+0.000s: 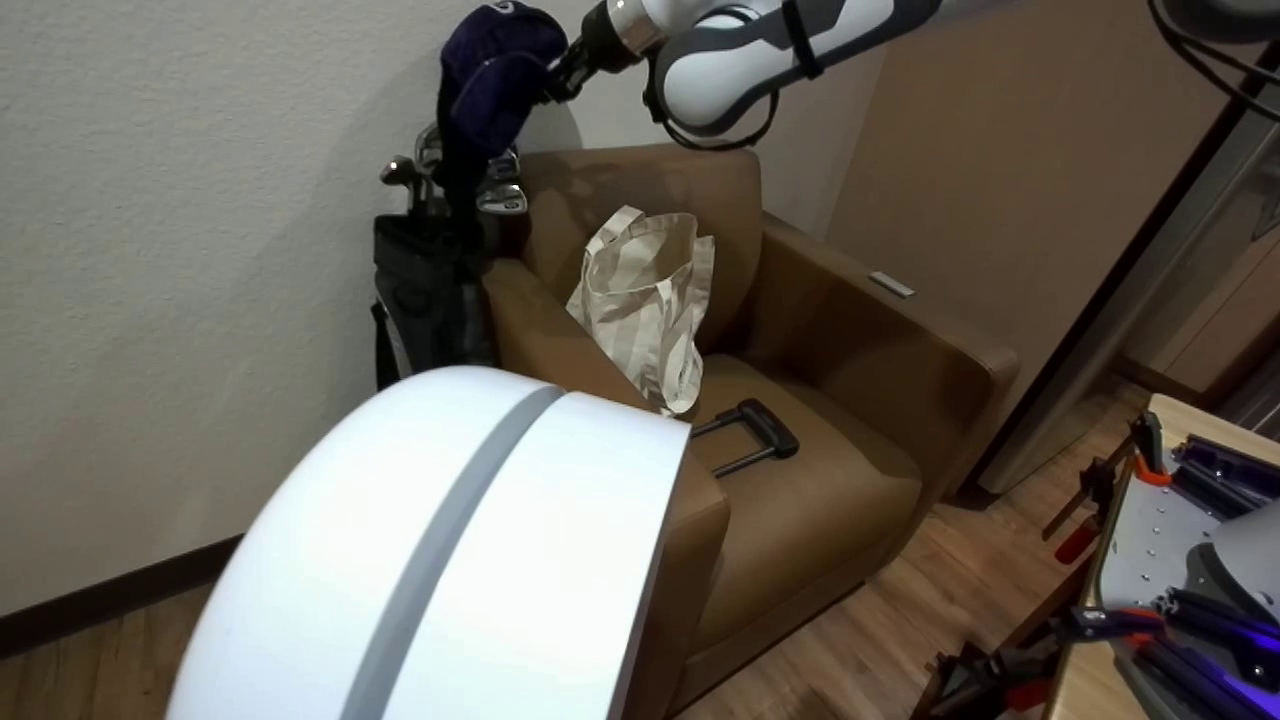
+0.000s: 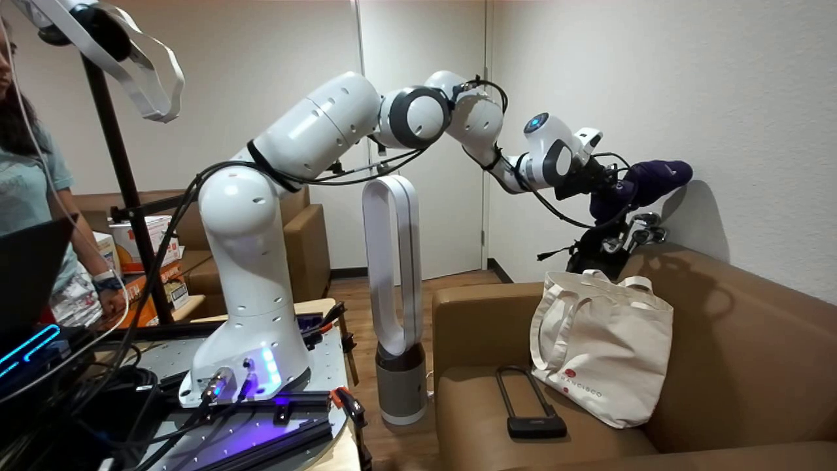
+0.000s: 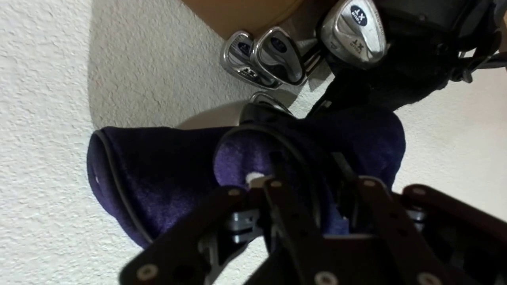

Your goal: Pick up the golf glove and put it on the couch

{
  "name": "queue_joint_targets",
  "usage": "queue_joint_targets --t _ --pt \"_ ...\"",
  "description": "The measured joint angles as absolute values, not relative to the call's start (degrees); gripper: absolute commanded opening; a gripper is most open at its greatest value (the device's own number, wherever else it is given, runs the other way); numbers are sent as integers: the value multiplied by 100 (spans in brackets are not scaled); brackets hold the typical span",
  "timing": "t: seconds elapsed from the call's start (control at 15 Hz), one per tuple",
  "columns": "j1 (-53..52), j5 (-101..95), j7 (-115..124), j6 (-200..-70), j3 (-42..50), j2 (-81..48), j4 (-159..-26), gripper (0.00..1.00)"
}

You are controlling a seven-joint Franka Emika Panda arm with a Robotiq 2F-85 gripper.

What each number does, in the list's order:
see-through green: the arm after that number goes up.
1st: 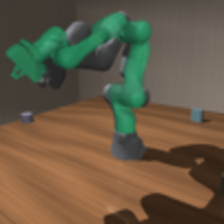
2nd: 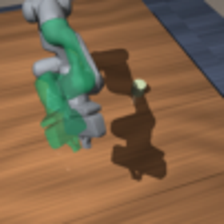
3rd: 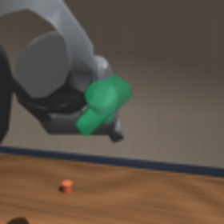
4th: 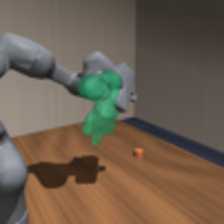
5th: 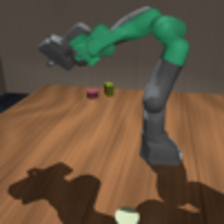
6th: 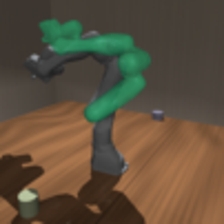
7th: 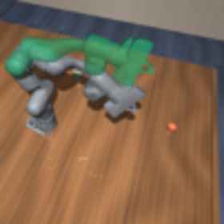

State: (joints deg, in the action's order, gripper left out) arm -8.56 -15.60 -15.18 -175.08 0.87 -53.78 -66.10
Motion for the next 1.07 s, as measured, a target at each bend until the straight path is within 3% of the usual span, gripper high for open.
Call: queue_joint_targets --t 0.2,0.6,1.07 --pt "-844 -1560 -1516 -17507 120 -5371 -6578 5" --pt "-843 -1550 -1192 -17543 565 -5174 -6771 8" --pt "-1185 -1280 268 -18513 1796 -4287 -8214 7"
